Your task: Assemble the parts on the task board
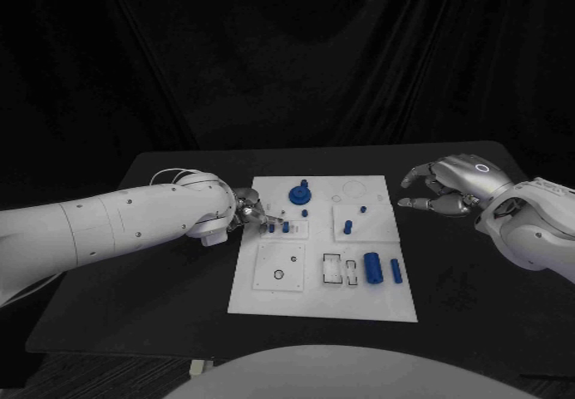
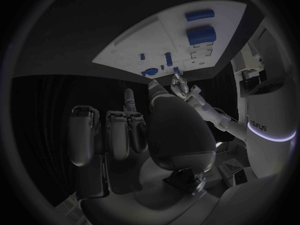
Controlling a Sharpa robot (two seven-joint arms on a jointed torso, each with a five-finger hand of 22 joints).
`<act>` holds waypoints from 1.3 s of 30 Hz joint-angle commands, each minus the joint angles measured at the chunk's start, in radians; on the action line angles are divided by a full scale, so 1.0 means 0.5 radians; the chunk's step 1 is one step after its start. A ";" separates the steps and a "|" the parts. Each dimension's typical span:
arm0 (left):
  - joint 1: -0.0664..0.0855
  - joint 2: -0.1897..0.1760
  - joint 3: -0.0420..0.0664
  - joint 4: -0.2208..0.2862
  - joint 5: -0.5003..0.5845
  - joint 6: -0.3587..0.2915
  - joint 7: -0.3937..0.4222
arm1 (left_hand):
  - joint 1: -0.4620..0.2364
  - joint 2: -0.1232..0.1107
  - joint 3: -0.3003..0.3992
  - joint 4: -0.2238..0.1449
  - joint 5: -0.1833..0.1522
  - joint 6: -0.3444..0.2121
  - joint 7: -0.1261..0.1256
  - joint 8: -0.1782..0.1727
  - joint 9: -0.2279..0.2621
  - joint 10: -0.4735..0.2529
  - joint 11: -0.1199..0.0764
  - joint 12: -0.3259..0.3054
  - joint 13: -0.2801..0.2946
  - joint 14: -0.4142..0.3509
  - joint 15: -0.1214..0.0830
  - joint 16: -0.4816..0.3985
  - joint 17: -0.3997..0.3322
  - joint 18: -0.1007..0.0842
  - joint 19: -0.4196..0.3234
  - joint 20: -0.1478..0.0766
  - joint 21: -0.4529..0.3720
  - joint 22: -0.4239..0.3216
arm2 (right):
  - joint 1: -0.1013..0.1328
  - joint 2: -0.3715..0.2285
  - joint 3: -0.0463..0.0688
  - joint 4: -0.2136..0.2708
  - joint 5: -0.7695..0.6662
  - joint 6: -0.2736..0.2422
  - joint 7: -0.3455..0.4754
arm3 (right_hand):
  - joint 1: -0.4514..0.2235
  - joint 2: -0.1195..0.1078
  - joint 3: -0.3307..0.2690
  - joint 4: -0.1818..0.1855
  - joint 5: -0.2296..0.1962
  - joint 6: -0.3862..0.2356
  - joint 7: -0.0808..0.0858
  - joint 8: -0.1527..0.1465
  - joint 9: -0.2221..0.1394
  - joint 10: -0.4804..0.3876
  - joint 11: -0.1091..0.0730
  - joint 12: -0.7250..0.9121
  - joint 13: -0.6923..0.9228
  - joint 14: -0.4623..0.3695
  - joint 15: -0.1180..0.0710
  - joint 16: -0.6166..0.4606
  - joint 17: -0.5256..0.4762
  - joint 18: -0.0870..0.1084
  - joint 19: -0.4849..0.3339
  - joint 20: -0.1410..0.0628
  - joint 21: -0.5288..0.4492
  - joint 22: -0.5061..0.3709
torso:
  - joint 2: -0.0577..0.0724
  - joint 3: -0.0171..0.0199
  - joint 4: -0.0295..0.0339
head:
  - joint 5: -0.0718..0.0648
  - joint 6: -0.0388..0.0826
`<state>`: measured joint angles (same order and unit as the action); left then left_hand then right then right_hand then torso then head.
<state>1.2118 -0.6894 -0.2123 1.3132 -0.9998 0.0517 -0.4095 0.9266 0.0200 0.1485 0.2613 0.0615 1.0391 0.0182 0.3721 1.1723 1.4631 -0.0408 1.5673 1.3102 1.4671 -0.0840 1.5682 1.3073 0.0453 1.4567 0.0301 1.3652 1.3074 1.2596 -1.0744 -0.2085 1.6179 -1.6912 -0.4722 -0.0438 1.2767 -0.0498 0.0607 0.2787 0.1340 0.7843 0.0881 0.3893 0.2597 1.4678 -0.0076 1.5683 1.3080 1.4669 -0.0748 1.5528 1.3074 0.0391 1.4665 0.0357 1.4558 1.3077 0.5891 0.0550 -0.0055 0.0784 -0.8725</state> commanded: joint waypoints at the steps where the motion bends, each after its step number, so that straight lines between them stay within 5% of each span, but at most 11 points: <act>1: -0.005 -0.008 -0.001 0.011 0.003 -0.057 0.049 | -0.042 0.009 -0.060 0.043 -0.008 -0.022 0.000 0.047 0.059 0.215 -0.011 0.007 0.521 0.207 -0.007 0.005 0.527 0.011 0.003 -0.006 -0.002 0.392 | -0.005 -0.004 0.001 0.003 -0.005 0.000 -0.030 | -0.005 0.018 -0.014 0.002 0.009 0.016 0.002 -0.014 -0.004 0.206 0.016 0.005 0.526 0.195 0.015 -0.006 0.468 -0.015 0.092 0.017 -0.014 0.443 | 0.001 -0.0005 0.000 | -0.001 0.000; 13: 0.028 -0.112 0.000 0.074 0.003 -0.582 0.914 | -0.293 -0.017 -0.433 0.061 -0.028 -0.145 0.015 0.117 0.198 0.215 0.001 0.007 0.521 0.207 0.002 0.005 0.527 0.003 0.011 -0.006 0.028 0.402 | -0.002 -0.036 0.002 0.028 -0.005 -0.026 -0.035 | -0.005 0.021 -0.015 0.002 0.020 0.016 0.002 -0.015 -0.005 0.206 0.017 0.005 0.526 0.193 0.015 -0.012 0.460 -0.013 0.087 0.017 -0.025 0.439 | 0.001 -0.0020 0.000 | -0.008 0.000; 23: 0.070 -0.116 0.000 0.023 -0.247 -0.713 1.474 | 0.279 0.037 -0.572 0.052 -0.021 -0.566 0.176 -0.158 0.036 0.047 0.146 -0.143 0.388 0.207 0.141 0.005 0.527 0.024 -0.152 0.096 -0.103 0.361 | -0.001 -0.035 0.002 0.027 -0.005 -0.040 -0.018 | -0.004 0.026 -0.016 0.003 0.037 0.021 0.001 -0.014 -0.006 0.206 0.019 0.005 0.526 0.192 0.014 -0.015 0.456 -0.012 0.086 0.017 -0.027 0.439 | -0.004 0.0023 -0.002 | -0.006 0.000; 25: 0.072 -0.105 0.000 0.010 -0.412 -0.702 1.514 | 0.410 0.060 -0.578 0.045 -0.015 -0.722 0.226 -0.279 -0.077 -0.179 0.185 -0.323 0.248 0.146 0.181 -0.023 0.480 0.029 -0.220 0.127 -0.156 0.343 | -0.001 -0.031 0.002 0.022 -0.005 -0.035 -0.015 | -0.003 0.027 -0.017 0.003 0.041 0.024 0.001 -0.013 -0.006 0.206 0.018 0.005 0.526 0.191 0.014 -0.017 0.453 -0.012 0.085 0.017 -0.029 0.438 | -0.005 0.0035 -0.003 | -0.008 0.000; 27: 0.071 -0.084 0.000 -0.008 -0.632 -0.698 1.530 | 0.757 0.101 -0.469 -0.056 -0.005 -0.772 0.224 -0.372 -0.268 -0.925 0.202 -0.977 -0.211 -0.021 0.198 -0.104 0.358 0.040 -0.283 0.151 -0.190 0.330 | -0.002 -0.027 0.002 0.014 -0.005 -0.035 -0.009 | -0.003 0.027 -0.017 0.003 0.043 0.025 0.001 -0.013 -0.006 0.206 0.017 0.005 0.526 0.191 0.015 -0.016 0.454 -0.012 0.085 0.017 -0.029 0.438 | -0.004 0.0041 -0.003 | -0.006 0.000; 28: 0.071 -0.076 0.000 -0.016 -0.702 -0.695 1.528 | 0.861 0.081 -0.433 -0.052 -0.020 -0.788 0.192 -0.453 -0.432 -1.406 0.246 -1.554 -0.594 -0.245 0.232 -0.249 0.169 0.042 -0.295 0.177 -0.194 0.326 | -0.002 -0.026 0.002 0.012 -0.005 -0.036 -0.007 | -0.002 0.028 -0.017 0.003 0.044 0.025 0.001 -0.013 -0.006 0.206 0.017 0.005 0.526 0.191 0.015 -0.017 0.453 -0.012 0.085 0.017 -0.029 0.438 | -0.003 0.0043 -0.002 | -0.005 0.000; 30: 0.068 -0.049 0.000 -0.041 -0.834 -0.700 1.522 | 0.933 0.049 -0.414 -0.043 0.008 -0.783 0.149 -0.534 -0.658 -1.598 0.280 -1.914 -0.886 -0.514 0.254 -0.499 -0.137 0.052 -0.312 0.212 -0.209 0.319 | -0.002 -0.023 0.002 0.007 -0.005 -0.039 0.000 | -0.002 0.028 -0.017 0.003 0.044 0.025 0.001 -0.013 -0.006 0.206 0.017 0.005 0.526 0.191 0.015 -0.017 0.453 -0.012 0.085 0.017 -0.029 0.438 | -0.003 0.0039 -0.001 | -0.004 0.000; 32: 0.066 -0.025 0.000 -0.064 -0.903 -0.707 1.518 | 1.041 0.041 -0.358 -0.100 0.073 -0.742 0.141 -0.564 -0.748 -1.715 0.250 -2.117 -1.048 -0.449 0.206 -0.489 -0.137 0.058 -0.271 0.196 -0.175 0.328 | -0.002 -0.021 0.002 0.005 -0.005 -0.041 0.003 | -0.002 0.028 -0.017 0.002 0.046 0.025 0.001 -0.013 -0.006 0.206 0.016 0.005 0.526 0.191 0.015 -0.017 0.453 -0.011 0.085 0.017 -0.030 0.438 | -0.002 0.0030 0.000 | -0.007 0.000; 33: 0.065 -0.006 0.000 -0.082 -0.951 -0.714 1.512 | 1.096 0.004 -0.305 -0.122 0.143 -0.659 0.081 -0.625 -0.966 -1.690 0.232 -2.348 -1.333 -0.436 0.200 -0.549 -0.223 0.077 -0.302 0.182 -0.258 0.298 | -0.002 -0.020 0.002 0.004 -0.005 -0.041 0.006 | 0.001 0.028 -0.018 0.001 0.050 0.026 0.001 -0.014 -0.006 0.206 0.015 0.005 0.526 0.191 0.014 -0.017 0.453 -0.011 0.084 0.017 -0.031 0.437 | -0.002 0.0028 0.000 | -0.008 0.000; 35: 0.063 0.024 0.000 -0.108 -1.036 -0.729 1.496 | 1.165 -0.032 -0.207 -0.202 0.195 -0.631 0.036 -0.621 -1.211 -1.683 0.244 -2.495 -1.583 -0.356 0.185 -0.530 -0.231 0.065 -0.223 0.172 -0.223 0.315 | -0.003 -0.017 0.002 0.003 -0.005 -0.042 0.009 | 0.001 0.028 -0.018 0.001 0.050 0.026 0.001 -0.014 -0.006 0.206 0.015 0.005 0.526 0.191 0.014 -0.017 0.453 -0.011 0.084 0.017 -0.031 0.437 | 0.001 0.0008 0.001 | -0.007 0.000; 39: 0.057 0.087 0.000 -0.163 -1.181 -0.731 1.457 | 1.137 -0.063 -0.155 -0.244 0.158 -0.637 -0.002 -0.618 -1.402 -1.707 0.182 -2.598 -1.774 -0.379 0.139 -0.600 -0.349 0.081 -0.231 0.136 -0.300 0.293 | -0.003 -0.012 0.002 -0.002 -0.005 -0.046 0.018 | -0.001 0.028 -0.021 0.002 0.053 0.028 0.001 -0.014 -0.007 0.206 0.014 0.005 0.526 0.192 0.014 -0.016 0.454 -0.012 0.085 0.017 -0.029 0.438 | 0.005 -0.0018 0.002 | -0.001 0.000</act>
<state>1.2429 -0.6524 -0.2132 1.2369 -1.4635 -0.2913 0.3061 1.4995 -0.0078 0.0655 0.1377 0.1441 0.7204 0.0226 0.0636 0.4803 0.6109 0.0540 0.2733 0.4326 1.2861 -0.0146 1.2747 1.1409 0.0772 1.3493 0.0976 1.2248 1.3081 1.2595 -1.0806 -0.2084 1.6178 -1.6912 -0.4782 -0.0392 1.2751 -0.0402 0.0546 0.2792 0.1571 0.7913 0.0880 0.3851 0.2570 1.4642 -0.0040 1.5683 1.3076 1.4669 -0.0748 1.5488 1.3074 0.0391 1.4665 0.0357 1.4469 1.3073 0.5897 0.0557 -0.0053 0.0759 -0.8725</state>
